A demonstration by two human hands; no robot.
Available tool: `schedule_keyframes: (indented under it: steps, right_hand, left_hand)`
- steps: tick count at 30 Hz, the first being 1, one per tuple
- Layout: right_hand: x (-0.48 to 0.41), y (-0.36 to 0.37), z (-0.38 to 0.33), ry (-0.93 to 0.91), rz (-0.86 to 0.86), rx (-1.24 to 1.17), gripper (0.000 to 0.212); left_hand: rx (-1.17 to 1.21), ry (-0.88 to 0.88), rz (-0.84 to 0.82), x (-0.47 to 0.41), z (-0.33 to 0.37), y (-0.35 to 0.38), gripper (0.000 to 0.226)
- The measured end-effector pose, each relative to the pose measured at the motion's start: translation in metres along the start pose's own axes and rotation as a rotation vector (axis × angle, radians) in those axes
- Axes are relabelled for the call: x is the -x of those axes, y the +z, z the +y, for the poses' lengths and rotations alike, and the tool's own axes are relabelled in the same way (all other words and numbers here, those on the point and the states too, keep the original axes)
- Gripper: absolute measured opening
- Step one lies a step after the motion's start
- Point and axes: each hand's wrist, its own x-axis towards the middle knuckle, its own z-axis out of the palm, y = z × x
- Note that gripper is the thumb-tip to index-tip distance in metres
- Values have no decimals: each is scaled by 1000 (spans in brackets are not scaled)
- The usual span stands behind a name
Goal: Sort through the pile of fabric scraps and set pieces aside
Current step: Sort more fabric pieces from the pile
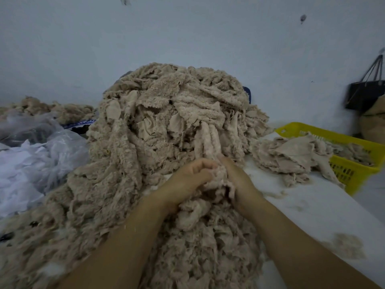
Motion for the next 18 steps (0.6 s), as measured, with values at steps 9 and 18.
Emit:
schedule_keyframes:
  steps: [9, 18]
  right_hand:
    - [15, 8, -3, -480, -27, 558, 39]
    - [25, 28, 3, -660, -356, 938, 42]
  left_hand:
    - [-1, -88, 281, -4, -5, -4, 32]
    - [675, -294, 240, -7, 0, -18, 35]
